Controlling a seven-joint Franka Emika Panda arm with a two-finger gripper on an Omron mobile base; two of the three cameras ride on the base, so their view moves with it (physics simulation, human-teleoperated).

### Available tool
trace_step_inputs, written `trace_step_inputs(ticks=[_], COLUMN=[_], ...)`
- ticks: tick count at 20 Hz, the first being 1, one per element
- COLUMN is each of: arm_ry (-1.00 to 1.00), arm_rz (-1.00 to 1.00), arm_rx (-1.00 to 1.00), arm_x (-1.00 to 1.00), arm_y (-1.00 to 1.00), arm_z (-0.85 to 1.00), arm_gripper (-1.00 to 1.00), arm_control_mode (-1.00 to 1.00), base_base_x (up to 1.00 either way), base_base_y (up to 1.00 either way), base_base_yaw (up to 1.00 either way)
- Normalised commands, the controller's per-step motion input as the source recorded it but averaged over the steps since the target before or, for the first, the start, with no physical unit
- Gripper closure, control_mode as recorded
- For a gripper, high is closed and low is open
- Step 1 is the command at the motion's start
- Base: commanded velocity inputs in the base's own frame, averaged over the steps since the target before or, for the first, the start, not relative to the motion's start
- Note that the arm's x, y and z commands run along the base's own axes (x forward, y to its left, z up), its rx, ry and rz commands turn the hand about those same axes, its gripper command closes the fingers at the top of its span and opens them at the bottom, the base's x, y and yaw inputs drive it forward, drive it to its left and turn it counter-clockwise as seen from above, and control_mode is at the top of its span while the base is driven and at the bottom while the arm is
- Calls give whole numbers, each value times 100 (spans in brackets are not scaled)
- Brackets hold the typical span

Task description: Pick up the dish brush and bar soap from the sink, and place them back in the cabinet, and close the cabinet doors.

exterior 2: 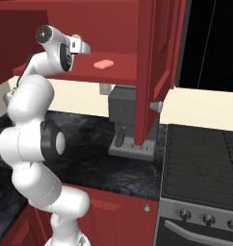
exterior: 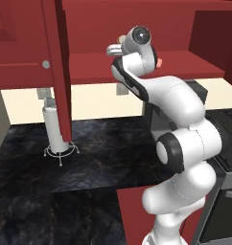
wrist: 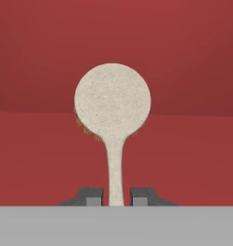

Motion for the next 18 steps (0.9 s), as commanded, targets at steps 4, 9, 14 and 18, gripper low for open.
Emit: trace_step_inputs(ticks=[4, 9, 14, 18], arm_ry=[-5, -1, 0, 1], arm_rz=[0, 0, 0, 0], arm_rx=[0, 0, 0, 0], arm_x=[21, 15, 5, 3], arm_y=[0, 0, 0, 0], arm_z=[-29, -26, -21, -14], arm_gripper=[100, 100, 100, 100], arm_control_mode=[-100, -100, -100, -100], base_base_x=[0, 0, 0, 0], base_base_y=[0, 0, 0, 0], base_base_yaw=[0, 0, 0, 0])
